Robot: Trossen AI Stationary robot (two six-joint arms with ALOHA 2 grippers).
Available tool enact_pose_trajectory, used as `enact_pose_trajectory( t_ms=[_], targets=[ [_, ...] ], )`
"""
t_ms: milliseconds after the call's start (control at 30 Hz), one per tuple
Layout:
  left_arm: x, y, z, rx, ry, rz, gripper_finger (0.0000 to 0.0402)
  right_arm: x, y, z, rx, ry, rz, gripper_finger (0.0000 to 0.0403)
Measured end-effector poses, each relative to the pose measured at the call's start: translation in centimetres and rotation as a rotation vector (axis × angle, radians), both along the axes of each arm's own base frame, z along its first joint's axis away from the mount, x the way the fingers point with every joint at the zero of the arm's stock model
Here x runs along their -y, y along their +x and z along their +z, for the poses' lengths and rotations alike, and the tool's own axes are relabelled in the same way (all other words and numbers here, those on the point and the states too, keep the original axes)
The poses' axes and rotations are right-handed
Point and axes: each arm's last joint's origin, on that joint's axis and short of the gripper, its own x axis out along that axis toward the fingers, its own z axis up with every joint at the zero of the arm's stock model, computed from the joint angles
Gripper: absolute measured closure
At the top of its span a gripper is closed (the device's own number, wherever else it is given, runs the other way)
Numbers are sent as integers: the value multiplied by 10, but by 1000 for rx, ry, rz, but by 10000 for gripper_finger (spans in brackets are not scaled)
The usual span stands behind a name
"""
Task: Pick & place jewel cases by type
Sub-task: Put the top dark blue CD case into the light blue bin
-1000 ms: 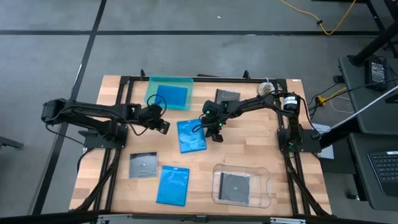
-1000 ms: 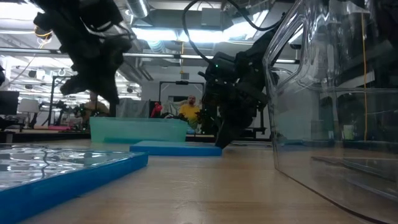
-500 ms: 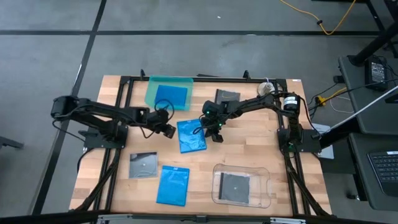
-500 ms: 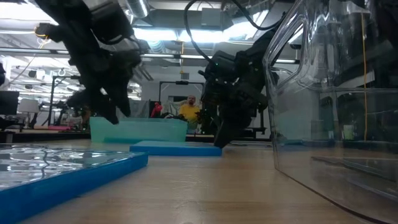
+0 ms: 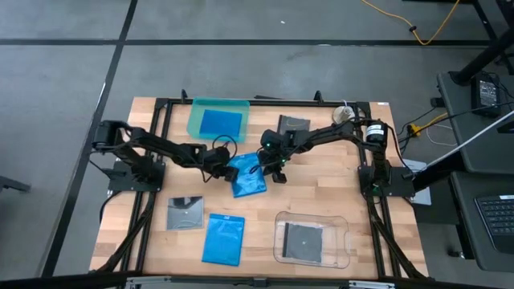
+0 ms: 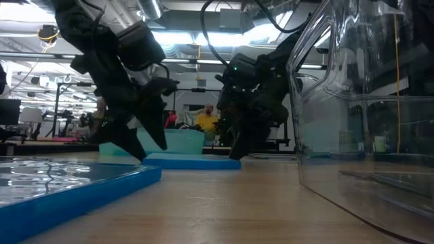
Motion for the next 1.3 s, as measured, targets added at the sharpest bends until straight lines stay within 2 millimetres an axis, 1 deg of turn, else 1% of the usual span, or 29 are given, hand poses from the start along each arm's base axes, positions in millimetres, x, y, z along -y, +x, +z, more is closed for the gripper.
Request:
enact_pose_trajectory(
  t_ms=[133, 333, 433, 567, 667, 700, 767, 867, 933, 1000, 1100, 1300],
  targets=[
    [0, 4, -2, 36, -4, 26, 189, -1, -2, 0, -11, 7, 23, 394],
    [-2, 2, 9, 84, 70, 22, 189, 0, -2, 0, -2, -11, 45, 394],
    [-6, 2, 17, 122, 126, 59, 189, 0, -2, 0, 1, -17, 51, 394],
    [-5, 0, 26, 155, 136, 64, 189, 0, -2, 0, 2, -21, 51, 394],
    [-3, 9, 43, 288, 125, 17, 190, 1, 2, 1, 34, -51, 39, 394],
    [-3, 9, 43, 298, 120, 0, 190, 1, 2, 1, 34, -51, 37, 394],
    [-4, 8, 38, 278, 109, -6, 190, 1, 2, 1, 31, -43, 31, 394],
    [-3, 11, 43, 308, 112, 3, 190, 1, 2, 1, 29, -39, 29, 394],
    [-4, 9, 39, 277, 113, 1, 195, 1, 2, 1, 28, -36, 30, 394],
    [-5, 8, 37, 261, 119, 10, 207, 1, 2, 0, 25, -33, 29, 394],
    [-7, 7, 37, 243, 116, 15, 240, 1, 1, 0, 23, -30, 29, 394],
    [-12, 1, 32, 169, 68, 21, 333, 1, 1, 0, 18, -27, 28, 394]
  ],
)
